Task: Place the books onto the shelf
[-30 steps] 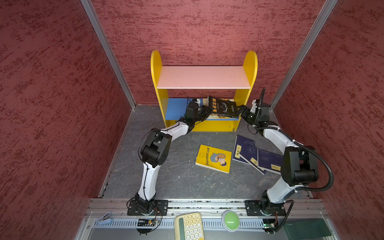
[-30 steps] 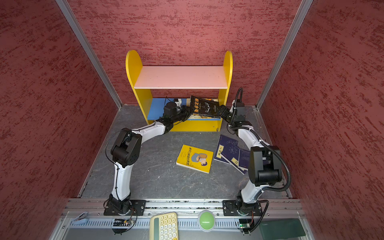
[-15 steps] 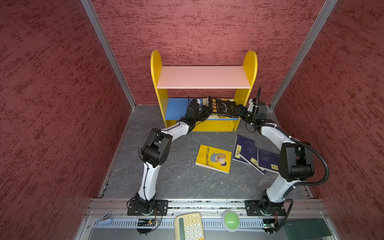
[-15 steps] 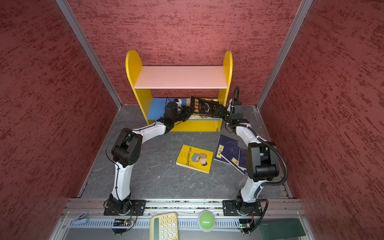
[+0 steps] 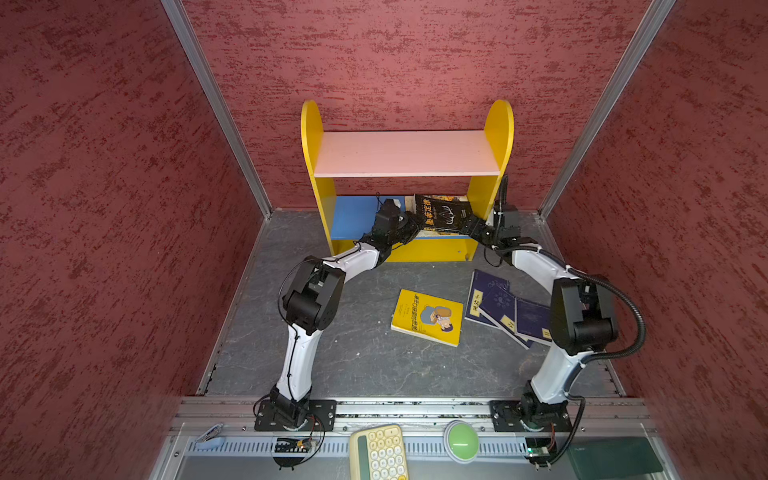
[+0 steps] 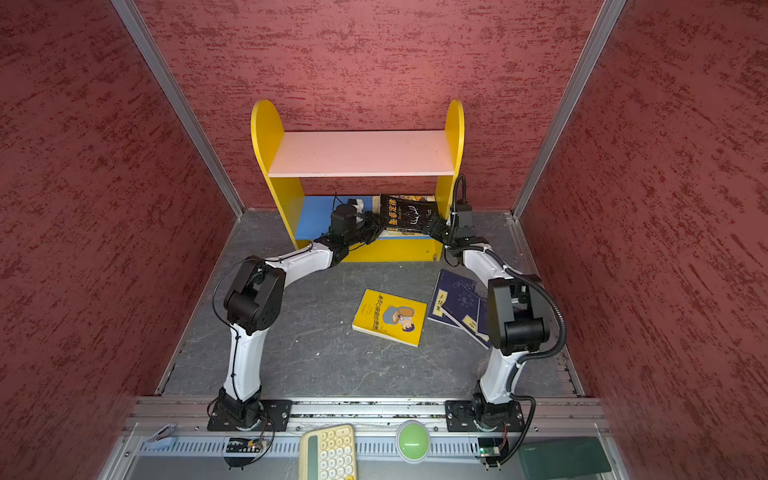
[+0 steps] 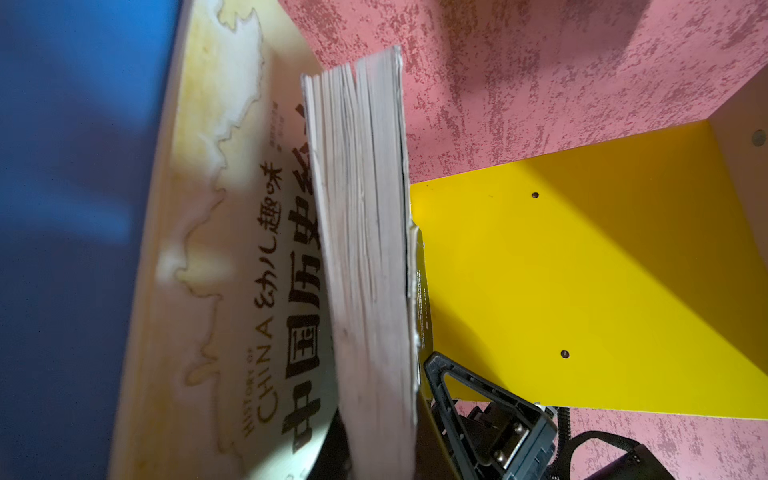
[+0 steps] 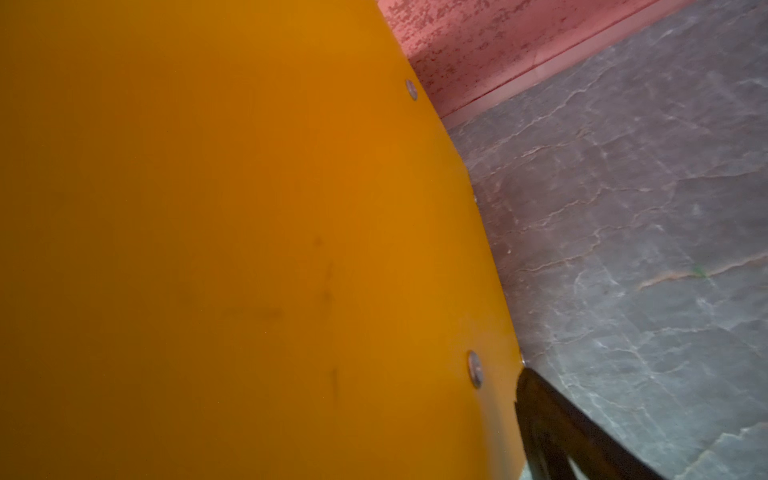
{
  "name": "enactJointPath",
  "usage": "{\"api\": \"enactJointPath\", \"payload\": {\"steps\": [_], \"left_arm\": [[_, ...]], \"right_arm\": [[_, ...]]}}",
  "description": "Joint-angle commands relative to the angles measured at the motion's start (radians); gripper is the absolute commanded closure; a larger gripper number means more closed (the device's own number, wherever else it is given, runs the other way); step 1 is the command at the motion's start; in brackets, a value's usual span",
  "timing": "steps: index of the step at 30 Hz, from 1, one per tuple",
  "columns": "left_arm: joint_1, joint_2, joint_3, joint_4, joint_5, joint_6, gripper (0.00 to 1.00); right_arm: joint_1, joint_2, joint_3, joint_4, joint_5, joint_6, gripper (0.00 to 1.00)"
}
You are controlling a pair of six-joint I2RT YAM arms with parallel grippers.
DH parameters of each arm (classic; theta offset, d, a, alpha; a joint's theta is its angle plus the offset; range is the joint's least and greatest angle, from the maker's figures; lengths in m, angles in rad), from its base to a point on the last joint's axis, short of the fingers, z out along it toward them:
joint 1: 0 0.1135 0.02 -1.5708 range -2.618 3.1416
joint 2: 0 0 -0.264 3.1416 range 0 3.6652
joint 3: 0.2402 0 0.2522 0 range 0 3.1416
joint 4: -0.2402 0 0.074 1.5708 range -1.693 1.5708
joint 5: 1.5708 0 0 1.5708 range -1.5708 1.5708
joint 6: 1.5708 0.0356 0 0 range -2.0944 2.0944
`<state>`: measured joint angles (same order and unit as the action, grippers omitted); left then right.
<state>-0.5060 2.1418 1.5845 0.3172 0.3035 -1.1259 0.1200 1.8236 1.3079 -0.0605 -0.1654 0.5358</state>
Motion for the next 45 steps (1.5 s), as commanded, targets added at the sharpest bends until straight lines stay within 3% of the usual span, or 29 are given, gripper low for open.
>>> {"api": "enactJointPath", "payload": {"steps": [1,5,10,15,21,29,45], "left_arm": [[-0.031,0.005,0.036,-0.011,0.031,0.005,1.00],[-0.029,0.000,0.039,-0.036,0.028,0.003,0.95],[-0.020,-0.032,0.028,-0.074,0.007,0.014,0.72],[0.002,-0.099,0.033,-0.236,-0.063,0.065,0.48],[0.023,-0.177,0.022,-0.420,-0.167,0.119,0.35],[0.038,-0.162,0.031,-0.376,-0.096,0.152,0.33],[0.028,-0.110,0.065,-0.337,-0.052,0.138,0.45]], "right_arm": [[0.026,0.037,-0.018,-0.006,0.061,-0.043,0.01],[0.027,0.037,-0.055,0.011,0.089,-0.036,0.01],[0.026,0.042,-0.077,0.022,0.102,-0.025,0.01],[0.027,0.041,-0.087,0.028,0.110,-0.018,0.01],[0.027,0.021,-0.077,0.058,0.032,0.006,0.01],[0.027,-0.036,-0.079,0.098,-0.006,0.028,0.01],[0.023,-0.194,-0.149,0.096,-0.057,-0.042,0.01]]}}
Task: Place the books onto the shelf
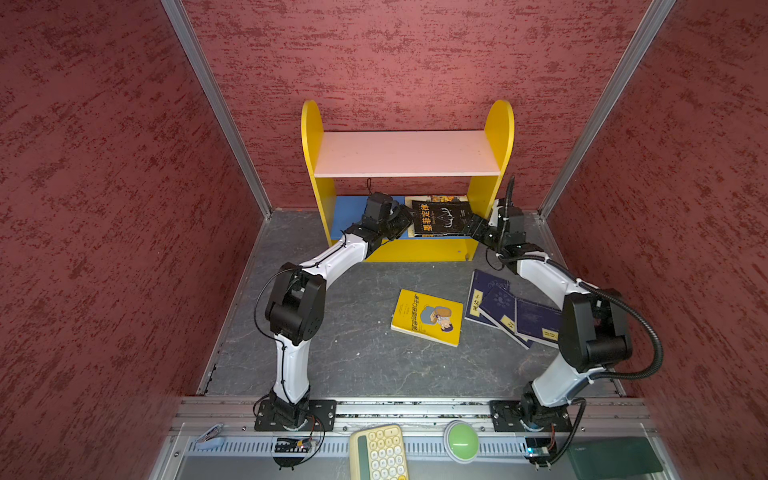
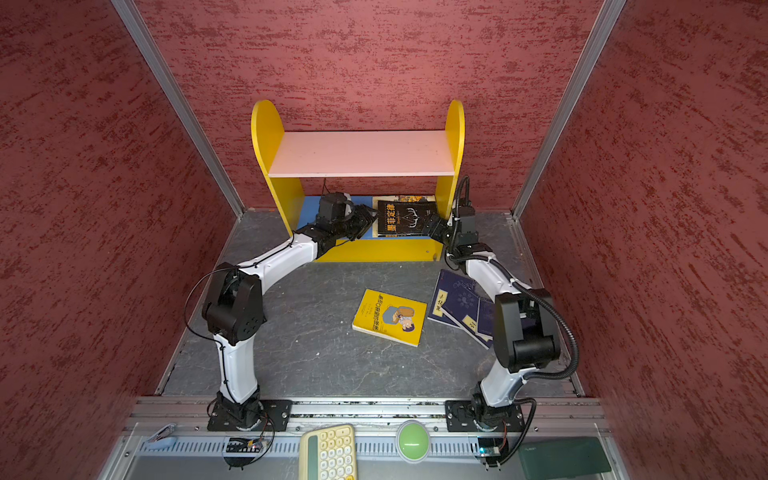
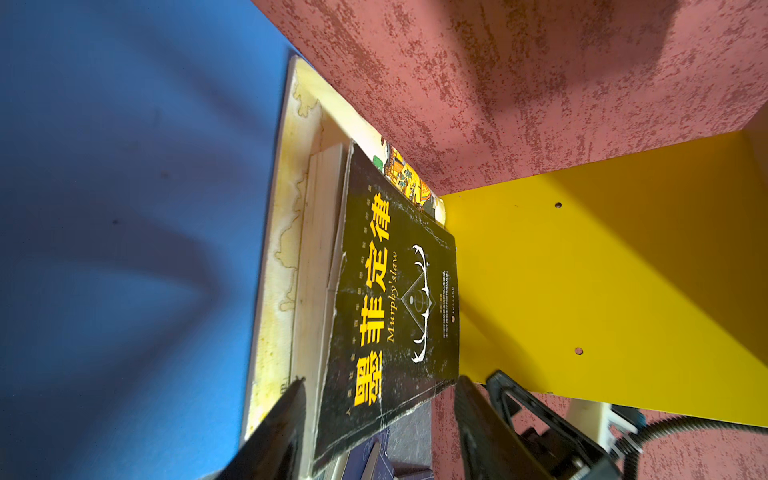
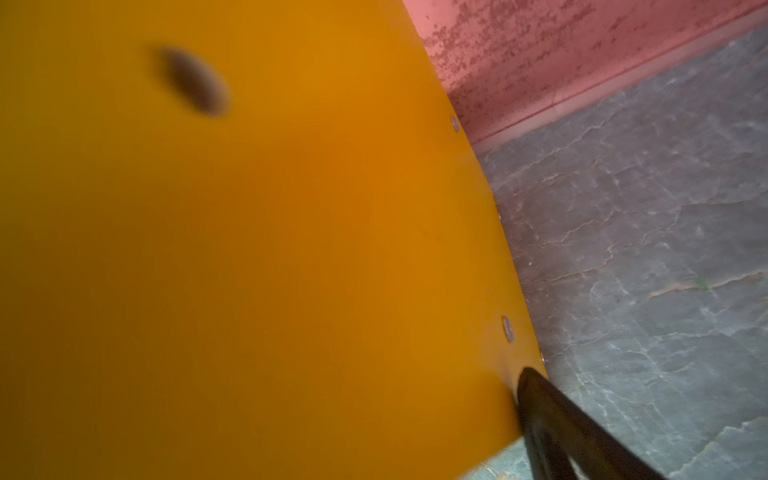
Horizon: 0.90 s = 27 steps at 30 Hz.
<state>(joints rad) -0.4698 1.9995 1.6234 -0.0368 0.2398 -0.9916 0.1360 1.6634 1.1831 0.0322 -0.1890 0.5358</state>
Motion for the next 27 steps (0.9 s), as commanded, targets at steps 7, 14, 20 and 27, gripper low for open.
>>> {"api": "enactJointPath", "payload": {"steps": [7,14,20,27], "left_arm": [[-0.013,0.102,0.118,-0.055,0.031,0.010,0.50],[-0.023,0.125,0.140,-0.055,0.033,0.000,0.52],[-0.023,0.131,0.141,-0.042,0.039,-0.010,0.52],[-0.021,0.127,0.139,-0.055,0.031,-0.007,0.52]], "right_arm": [[0.002,-0.069,-0.092,0.002,-0.052,-0.095,0.01],[-0.001,-0.074,-0.125,-0.012,-0.055,-0.123,0.01],[-0.006,-0.046,-0.136,0.005,-0.058,-0.122,0.01],[-0.007,-0.004,-0.127,0.064,-0.063,-0.080,0.01]]}}
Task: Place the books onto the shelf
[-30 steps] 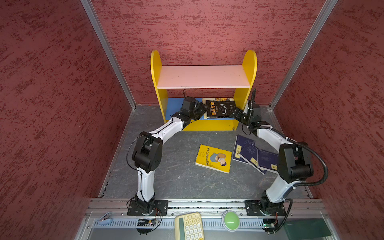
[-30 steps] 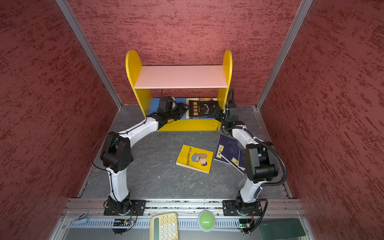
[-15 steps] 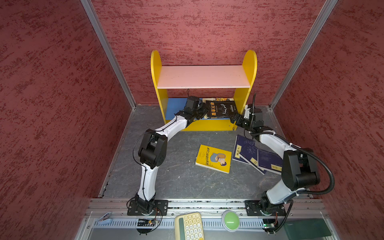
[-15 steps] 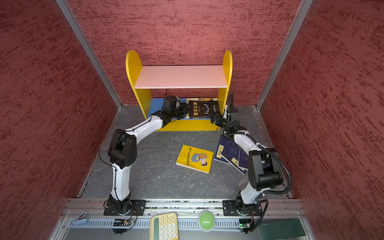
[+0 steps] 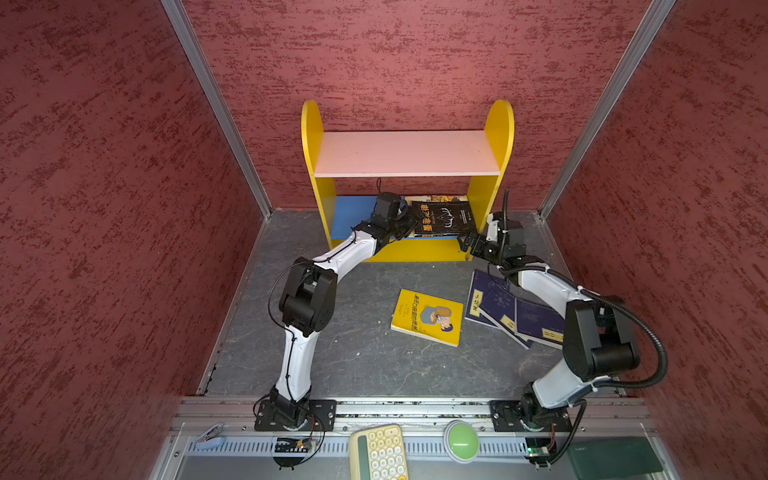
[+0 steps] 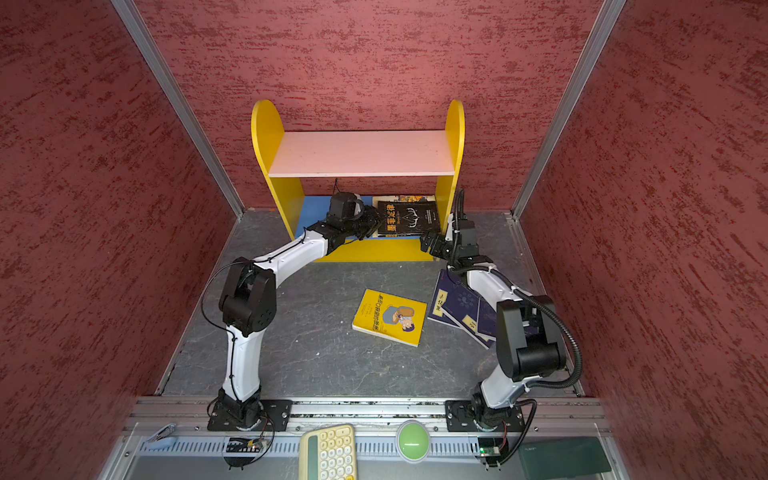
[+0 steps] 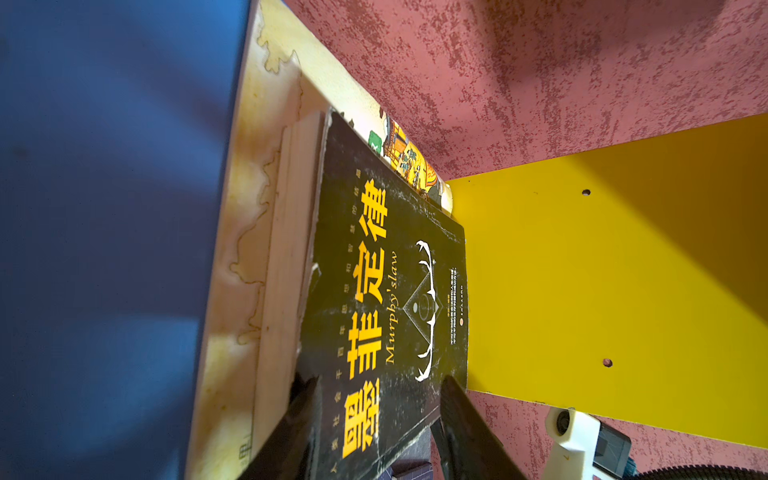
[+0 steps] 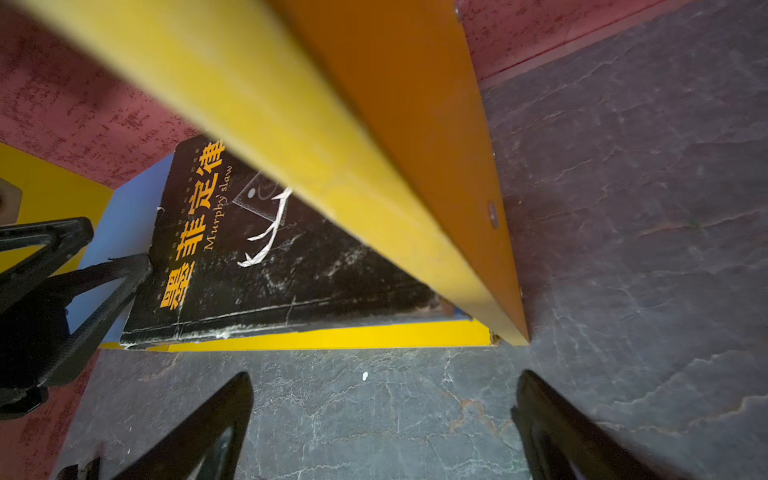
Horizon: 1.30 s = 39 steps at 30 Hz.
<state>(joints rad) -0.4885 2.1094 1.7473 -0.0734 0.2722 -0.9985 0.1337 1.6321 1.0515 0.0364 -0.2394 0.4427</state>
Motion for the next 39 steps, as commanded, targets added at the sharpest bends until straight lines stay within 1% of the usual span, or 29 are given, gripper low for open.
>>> {"api": "enactJointPath", "payload": {"steps": [1,8,12,16,27,39], "left_arm": [[-0.001,0.013,0.012,-0.026,-0.010,-0.002,0.52],[0.006,-0.055,-0.071,-0.026,-0.087,-0.009,0.51],[0.010,-0.074,-0.086,-0.046,-0.111,-0.006,0.50],[0.010,-0.060,-0.073,-0.054,-0.099,-0.002,0.49],[0.001,0.013,0.025,-0.063,-0.034,0.007,0.50],[-0.002,0.038,0.046,-0.010,0.002,-0.004,0.50]], "right_arm": [[-0.005,0.032,0.008,0.062,-0.012,0.016,0.01],[-0.006,0.052,0.021,0.054,0.000,0.016,0.01],[-0.006,0.054,0.020,0.051,0.012,0.018,0.01],[-0.006,0.052,0.015,0.059,0.015,0.027,0.01],[-0.006,0.064,0.005,0.075,0.026,0.042,0.01],[-0.006,0.092,0.024,0.107,0.032,0.075,0.01]]}}
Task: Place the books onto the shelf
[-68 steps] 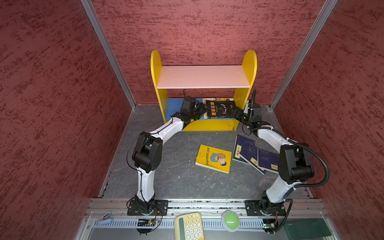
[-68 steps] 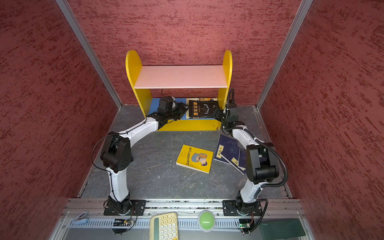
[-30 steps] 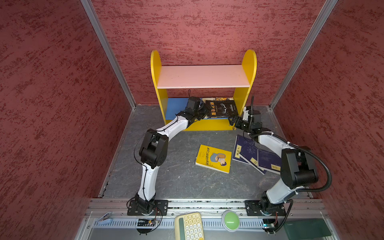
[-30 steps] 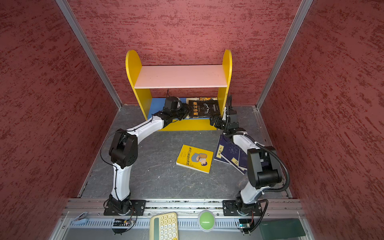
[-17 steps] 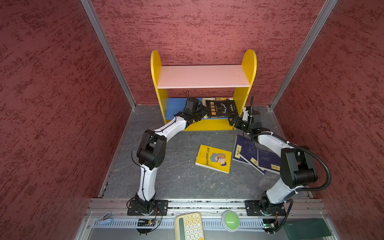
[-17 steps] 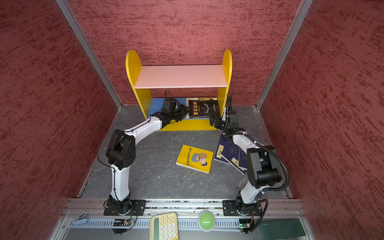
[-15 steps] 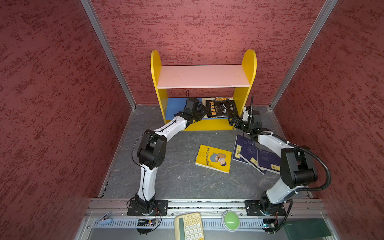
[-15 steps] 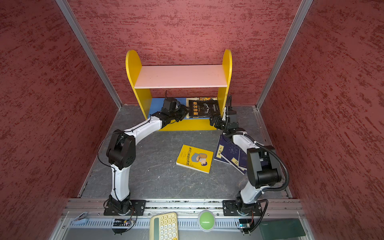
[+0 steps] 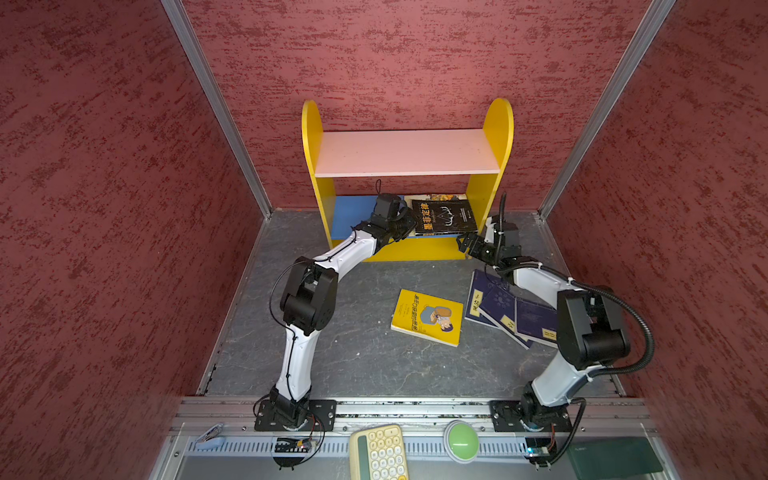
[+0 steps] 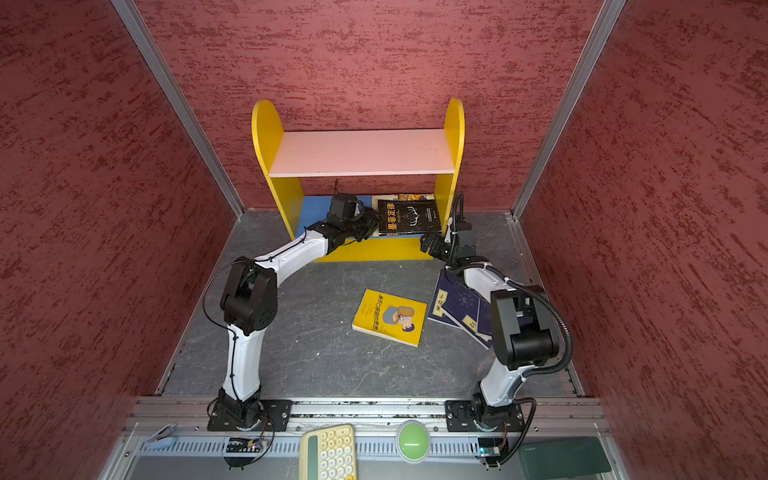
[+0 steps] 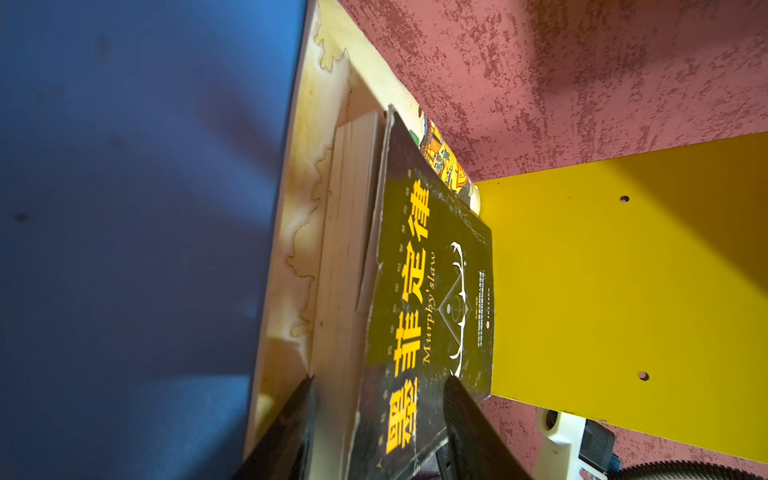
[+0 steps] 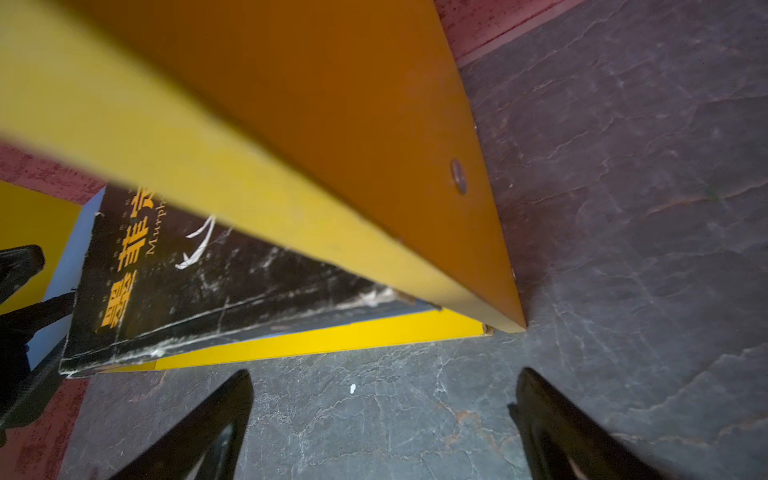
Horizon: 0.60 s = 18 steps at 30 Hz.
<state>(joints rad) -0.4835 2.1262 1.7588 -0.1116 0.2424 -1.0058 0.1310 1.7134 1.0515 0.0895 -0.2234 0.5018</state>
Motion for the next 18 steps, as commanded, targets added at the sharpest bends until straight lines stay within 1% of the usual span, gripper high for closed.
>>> {"api": "enactJointPath", "payload": {"steps": [1,12,18], "left_arm": [[-0.006,0.024,0.041,0.030,0.037,0.005,0.50],[-0.010,0.040,0.075,0.038,0.053,0.011,0.50],[-0.010,0.039,0.076,0.036,0.053,0.009,0.50]], "right_arm": [[-0.004,0.014,0.026,0.060,0.015,0.020,0.01],[-0.003,-0.003,0.022,0.087,0.001,0.042,0.01],[-0.003,0.017,0.042,0.090,0.001,0.048,0.01]]}}
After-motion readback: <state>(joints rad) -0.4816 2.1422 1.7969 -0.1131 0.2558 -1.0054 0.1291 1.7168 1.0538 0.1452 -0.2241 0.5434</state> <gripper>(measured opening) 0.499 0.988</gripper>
